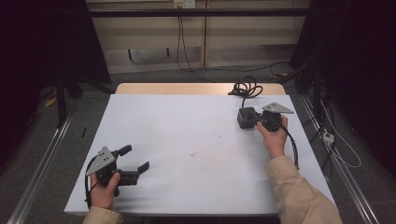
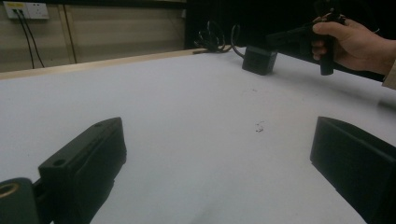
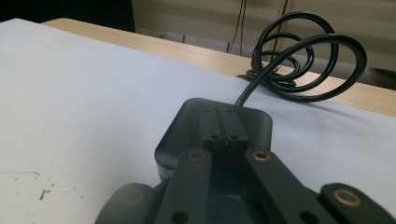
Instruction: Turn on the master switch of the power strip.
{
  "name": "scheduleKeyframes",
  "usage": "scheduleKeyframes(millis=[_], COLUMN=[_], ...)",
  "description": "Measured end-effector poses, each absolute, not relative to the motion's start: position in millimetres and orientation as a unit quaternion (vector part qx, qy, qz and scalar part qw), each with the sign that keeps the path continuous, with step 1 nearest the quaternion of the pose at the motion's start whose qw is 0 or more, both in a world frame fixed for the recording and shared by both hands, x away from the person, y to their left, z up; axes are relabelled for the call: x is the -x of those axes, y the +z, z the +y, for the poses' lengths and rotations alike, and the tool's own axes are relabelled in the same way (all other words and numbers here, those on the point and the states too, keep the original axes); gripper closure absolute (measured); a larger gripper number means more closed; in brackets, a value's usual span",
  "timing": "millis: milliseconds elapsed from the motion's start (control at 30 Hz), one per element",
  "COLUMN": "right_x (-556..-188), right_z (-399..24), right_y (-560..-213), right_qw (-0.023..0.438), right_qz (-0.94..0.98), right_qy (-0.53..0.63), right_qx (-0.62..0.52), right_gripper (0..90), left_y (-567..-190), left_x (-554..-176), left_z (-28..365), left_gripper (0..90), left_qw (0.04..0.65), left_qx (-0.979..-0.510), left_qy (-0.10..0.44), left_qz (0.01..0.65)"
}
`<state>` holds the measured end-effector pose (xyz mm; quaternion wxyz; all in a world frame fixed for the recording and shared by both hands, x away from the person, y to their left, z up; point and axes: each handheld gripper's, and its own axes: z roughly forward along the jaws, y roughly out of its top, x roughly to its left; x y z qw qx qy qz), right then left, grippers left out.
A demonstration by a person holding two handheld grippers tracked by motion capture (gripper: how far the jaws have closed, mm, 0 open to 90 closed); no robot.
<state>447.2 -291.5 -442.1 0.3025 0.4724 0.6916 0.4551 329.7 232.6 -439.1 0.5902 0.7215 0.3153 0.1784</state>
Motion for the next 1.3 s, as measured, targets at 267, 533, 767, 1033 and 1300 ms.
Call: scheduleKeyframes(millis=[267, 533, 767, 1033, 1300], right_x=[-447.1, -446.8, -447.0, -447.0, -447.0], right_z=[-291.1, -289.9, -290.1, -290.5, -289.6], right_y=[-442.0, -441.5, -441.3, -441.5, -440.9], right_qw=[0.301, 0.304, 0.302, 0.299, 0.301], right_qz=[0.690, 0.691, 0.691, 0.689, 0.691], right_qy=[0.455, 0.451, 0.451, 0.452, 0.449], right_qx=[-0.476, -0.477, -0.478, -0.481, -0.480], right_gripper=[90.0, 90.0, 90.0, 90.0, 90.0], left_y=[-439.0, -439.2, -439.1, -439.1, -438.8], left_x=[-329.4, -329.4, -329.3, -329.2, -329.3], left_z=[232.9, 232.9, 232.9, 232.7, 233.5], left_gripper=[3.2, 3.2, 3.1, 3.1, 3.1], left_qw=[0.590, 0.591, 0.591, 0.590, 0.591], left_qx=[-0.720, -0.720, -0.720, -0.720, -0.720], left_qy=[0.179, 0.179, 0.179, 0.180, 0.181], left_qz=[0.317, 0.318, 0.317, 0.317, 0.316])
